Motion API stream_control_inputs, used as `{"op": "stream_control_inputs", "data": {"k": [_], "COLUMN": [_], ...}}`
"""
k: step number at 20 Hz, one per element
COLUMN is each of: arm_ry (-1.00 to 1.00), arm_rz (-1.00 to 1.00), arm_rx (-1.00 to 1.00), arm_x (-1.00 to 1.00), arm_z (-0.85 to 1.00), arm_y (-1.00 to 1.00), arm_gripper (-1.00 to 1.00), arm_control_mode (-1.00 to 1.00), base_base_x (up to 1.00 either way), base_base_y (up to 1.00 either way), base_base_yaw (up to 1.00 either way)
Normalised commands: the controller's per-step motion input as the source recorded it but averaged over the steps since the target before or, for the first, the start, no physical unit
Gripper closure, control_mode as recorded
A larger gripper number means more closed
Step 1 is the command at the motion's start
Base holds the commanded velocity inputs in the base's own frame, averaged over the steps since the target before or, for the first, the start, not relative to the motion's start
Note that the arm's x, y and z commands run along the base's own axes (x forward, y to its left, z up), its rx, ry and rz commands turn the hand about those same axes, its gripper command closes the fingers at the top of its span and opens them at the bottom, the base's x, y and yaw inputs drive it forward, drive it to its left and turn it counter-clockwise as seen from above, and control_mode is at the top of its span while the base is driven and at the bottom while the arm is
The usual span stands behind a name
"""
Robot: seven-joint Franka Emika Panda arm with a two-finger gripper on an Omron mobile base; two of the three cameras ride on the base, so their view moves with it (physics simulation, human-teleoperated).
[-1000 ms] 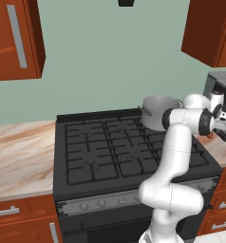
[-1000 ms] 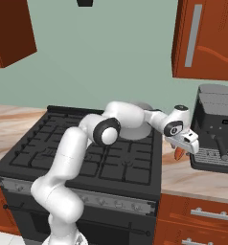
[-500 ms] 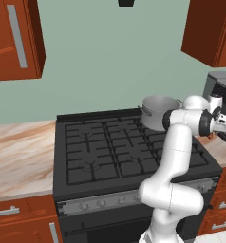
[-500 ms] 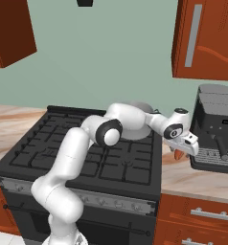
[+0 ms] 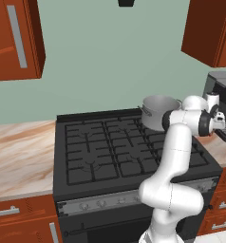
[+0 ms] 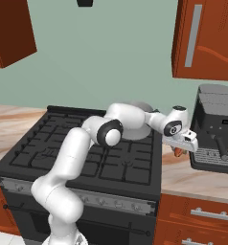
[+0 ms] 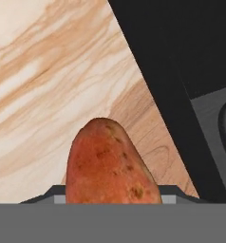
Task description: Turn on the burner for the pot on the stove. Wait thirty seconds for the pot to heat up. Then add the sweet potato to the pot.
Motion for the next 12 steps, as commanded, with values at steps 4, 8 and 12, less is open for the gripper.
{"op": "stream_control_inputs", "data": {"k": [4,8,12], "arm_ry": [0.03,-0.01,-0.24], "arm_rz": [0.00,0.00,0.00], "arm_rx": [0.00,0.00,0.00], "arm_x": [-0.12,-0.47,-0.58], "arm_z": [-0.06,0.23,0.94], "arm_y": [0.09,0.14,0.13], "arm_gripper": [1.00,1.00,1.00], "arm_control_mode": [-1.00,-1.00,-1.00], "base_base_x": [0.00,0.00,0.00], "base_base_y": [0.00,0.00,0.00], "base_base_yaw": [0.00,0.00,0.00]}}
